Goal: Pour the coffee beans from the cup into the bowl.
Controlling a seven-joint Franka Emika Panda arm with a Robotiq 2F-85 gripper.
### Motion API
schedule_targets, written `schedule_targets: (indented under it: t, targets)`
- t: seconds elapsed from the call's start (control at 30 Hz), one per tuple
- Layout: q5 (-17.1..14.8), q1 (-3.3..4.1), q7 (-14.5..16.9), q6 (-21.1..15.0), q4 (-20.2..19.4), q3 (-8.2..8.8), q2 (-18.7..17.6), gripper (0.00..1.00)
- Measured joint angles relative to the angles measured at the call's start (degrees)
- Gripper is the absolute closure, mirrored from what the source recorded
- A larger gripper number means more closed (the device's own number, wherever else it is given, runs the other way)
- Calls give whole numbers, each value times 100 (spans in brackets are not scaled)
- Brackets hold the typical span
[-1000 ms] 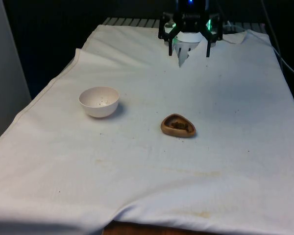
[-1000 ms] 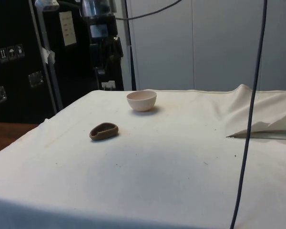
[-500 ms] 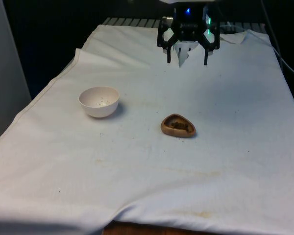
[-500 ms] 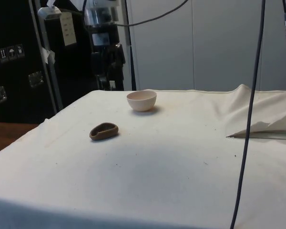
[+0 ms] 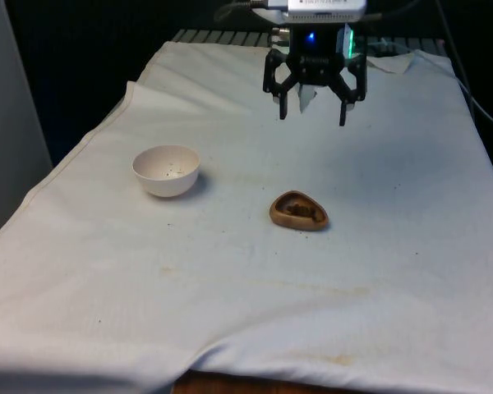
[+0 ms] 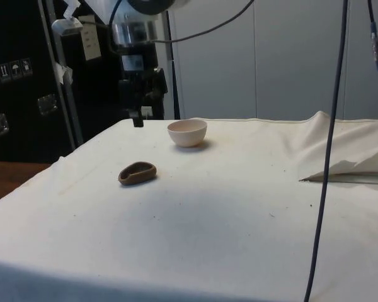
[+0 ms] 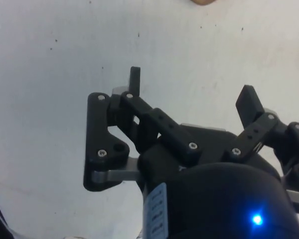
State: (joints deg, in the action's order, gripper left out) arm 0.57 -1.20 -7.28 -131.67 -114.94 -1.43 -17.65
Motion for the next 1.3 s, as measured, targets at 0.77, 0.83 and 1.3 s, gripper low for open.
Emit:
schedule_targets:
  t: [0.77, 0.83, 1.3]
  targets:
    - [0, 0, -693, -928, -115, 17, -504, 0]
    - [0, 0, -785, -1060, -120, 23, -590, 0]
    - [0, 6, -1169, -1713, -160, 52, -980, 0]
